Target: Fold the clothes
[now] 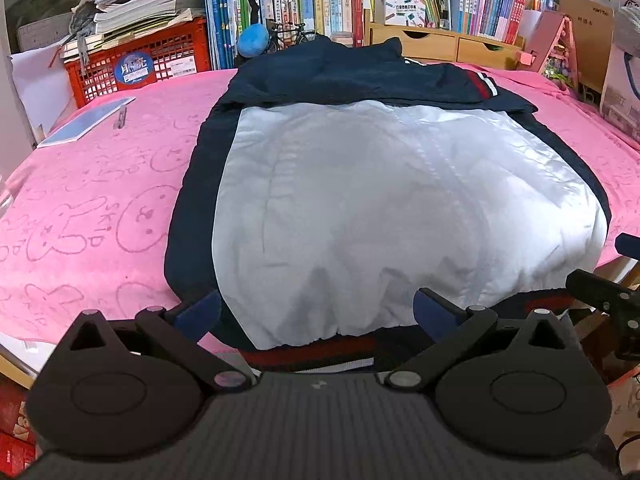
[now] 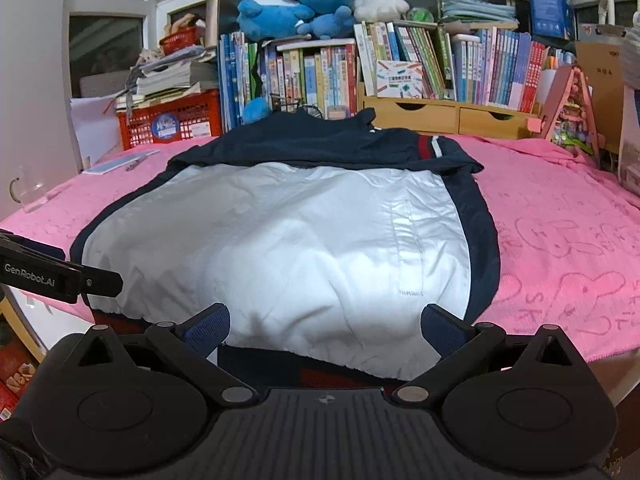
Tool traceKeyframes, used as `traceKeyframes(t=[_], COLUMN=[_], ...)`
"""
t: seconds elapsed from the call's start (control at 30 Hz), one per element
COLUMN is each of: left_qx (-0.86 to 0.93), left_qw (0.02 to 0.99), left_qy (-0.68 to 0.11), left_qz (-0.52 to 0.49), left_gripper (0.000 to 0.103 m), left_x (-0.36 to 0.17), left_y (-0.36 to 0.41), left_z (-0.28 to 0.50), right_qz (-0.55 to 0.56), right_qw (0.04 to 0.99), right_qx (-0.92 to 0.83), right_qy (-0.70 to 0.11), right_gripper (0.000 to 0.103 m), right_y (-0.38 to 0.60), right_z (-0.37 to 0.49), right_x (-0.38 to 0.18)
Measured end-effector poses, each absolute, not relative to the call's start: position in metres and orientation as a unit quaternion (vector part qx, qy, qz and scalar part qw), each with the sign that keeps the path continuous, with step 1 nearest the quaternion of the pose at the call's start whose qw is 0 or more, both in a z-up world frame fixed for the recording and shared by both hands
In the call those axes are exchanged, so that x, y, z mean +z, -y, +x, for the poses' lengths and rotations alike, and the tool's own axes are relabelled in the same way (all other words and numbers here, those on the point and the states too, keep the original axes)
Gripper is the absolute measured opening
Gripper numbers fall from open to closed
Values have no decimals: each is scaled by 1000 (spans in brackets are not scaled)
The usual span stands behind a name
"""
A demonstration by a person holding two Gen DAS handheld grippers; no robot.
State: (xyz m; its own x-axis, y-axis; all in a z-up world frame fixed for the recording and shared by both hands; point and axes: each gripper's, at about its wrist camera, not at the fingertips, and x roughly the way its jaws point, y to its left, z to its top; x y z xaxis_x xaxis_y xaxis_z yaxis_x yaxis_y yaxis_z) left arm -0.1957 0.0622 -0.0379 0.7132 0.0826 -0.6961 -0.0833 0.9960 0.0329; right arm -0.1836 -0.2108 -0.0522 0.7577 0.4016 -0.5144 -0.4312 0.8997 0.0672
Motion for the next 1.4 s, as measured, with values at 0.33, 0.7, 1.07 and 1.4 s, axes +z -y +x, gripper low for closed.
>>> traceKeyframes(t=[0.33,0.7,1.07,1.4], left_qx=[29,21,18,25], left_qw=[920,914,908,896], left_qy=[-392,-404,-419,-443], left_qz=[-10,-12,-13,-12], left_gripper=[103,103,103,103], left_x=[-46,-52,-63,-81], left_y=[-61,-59,-64,-80], left_z=[-191,-185,-179,-174], right_qz=[-21,-28,-37,-44], right_qw=[935,929,924,915], right_qx=[216,214,205,206], right_qy=[-282,-299,-320,-345], right_gripper=[103,103,103,103], right_y=[215,211,222,240], right_z=[-180,-175,-158,-134], right_x=[-63,-75,-94,-120])
